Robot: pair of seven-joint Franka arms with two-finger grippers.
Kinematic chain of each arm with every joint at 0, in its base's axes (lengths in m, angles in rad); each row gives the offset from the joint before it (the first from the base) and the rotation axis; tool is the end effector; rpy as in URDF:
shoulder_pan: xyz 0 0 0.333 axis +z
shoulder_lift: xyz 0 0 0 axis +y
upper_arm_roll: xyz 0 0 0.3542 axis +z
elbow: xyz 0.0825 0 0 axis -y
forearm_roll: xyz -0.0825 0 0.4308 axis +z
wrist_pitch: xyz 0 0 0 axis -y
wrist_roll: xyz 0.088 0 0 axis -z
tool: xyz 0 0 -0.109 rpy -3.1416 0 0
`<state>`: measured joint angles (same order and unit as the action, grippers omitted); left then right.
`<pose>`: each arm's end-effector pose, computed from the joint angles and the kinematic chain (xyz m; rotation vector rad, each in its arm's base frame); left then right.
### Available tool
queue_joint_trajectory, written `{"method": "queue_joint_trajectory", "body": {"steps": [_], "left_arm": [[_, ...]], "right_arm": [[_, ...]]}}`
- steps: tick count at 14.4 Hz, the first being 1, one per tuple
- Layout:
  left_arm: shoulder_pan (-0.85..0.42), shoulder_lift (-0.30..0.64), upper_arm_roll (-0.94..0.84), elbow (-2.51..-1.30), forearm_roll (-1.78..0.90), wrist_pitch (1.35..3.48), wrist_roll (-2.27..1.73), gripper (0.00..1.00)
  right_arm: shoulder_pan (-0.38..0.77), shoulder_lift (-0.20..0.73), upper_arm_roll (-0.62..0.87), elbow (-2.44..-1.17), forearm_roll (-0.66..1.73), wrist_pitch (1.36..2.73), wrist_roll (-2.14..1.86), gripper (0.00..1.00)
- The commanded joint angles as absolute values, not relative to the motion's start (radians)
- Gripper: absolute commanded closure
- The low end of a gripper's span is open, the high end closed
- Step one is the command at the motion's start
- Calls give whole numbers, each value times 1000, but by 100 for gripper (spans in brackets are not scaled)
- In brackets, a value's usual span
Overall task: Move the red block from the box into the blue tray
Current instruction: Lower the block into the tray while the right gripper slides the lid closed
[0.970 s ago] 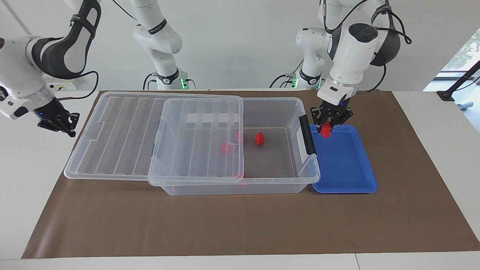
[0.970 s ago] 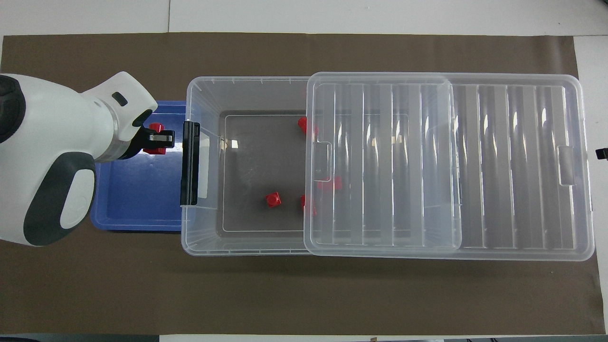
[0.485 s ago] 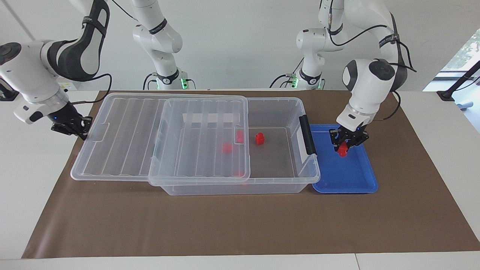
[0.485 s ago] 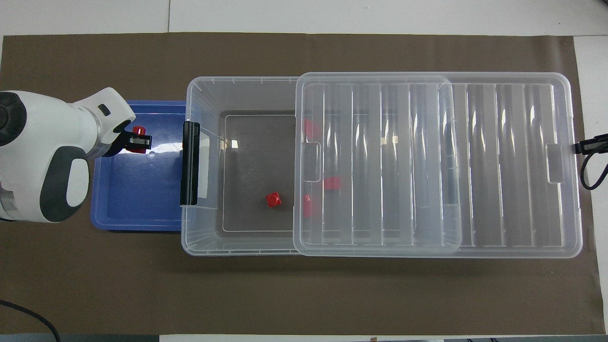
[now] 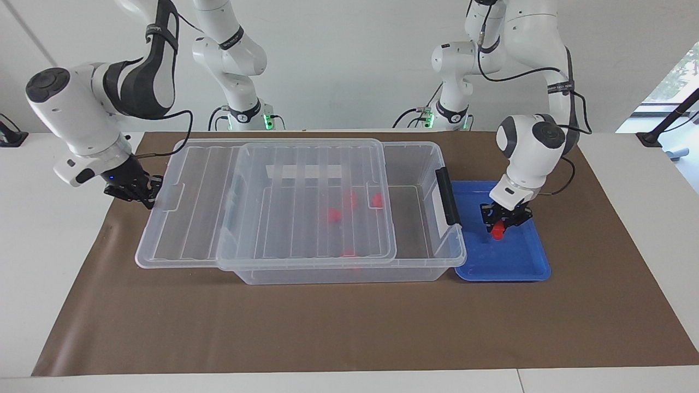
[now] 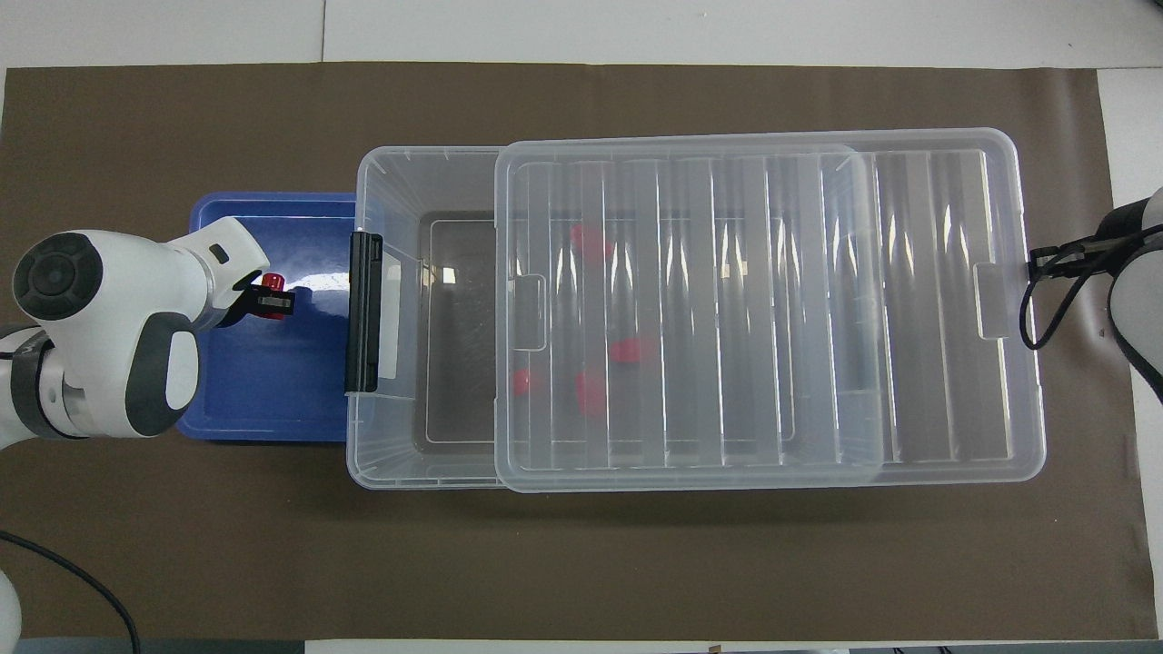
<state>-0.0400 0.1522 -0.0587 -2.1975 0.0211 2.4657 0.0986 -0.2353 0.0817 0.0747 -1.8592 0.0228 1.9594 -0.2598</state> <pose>0.5969 -0.0587 0.3287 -3.1135 0.3310 -0.1823 0.6245 -0.1008 0.4932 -3.1154 -0.1410 -0.0374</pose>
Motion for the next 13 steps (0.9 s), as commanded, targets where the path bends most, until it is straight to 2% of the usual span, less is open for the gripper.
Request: {"method": "queue_joint_trajectory", "body": {"steps": [1,6,7,8,9,13], "left_arm": [[-29,161,-64,-2221,5,2500,123,100],[-20,184,-63,-2223,5,2520,109,100],[-18,184,-63,-2223,3,2514,104,70],[-20,186,-63,-2221,5,2511,104,5],[-23,184,-63,-2212,3,2502,106,0],[-32,157,-63,-2155,5,2435,104,0]], "right_arm": [[-192,57,77,-1882,40,1954,-174,100],[-117,55,77,-1884,40,1956,-49,100],[-86,55,77,-1884,40,1956,-20,100],[-66,54,77,-1884,38,1957,18,100],[-51,54,77,-1884,38,1957,47,100],[-34,52,77,-1893,37,1960,74,100]]}}
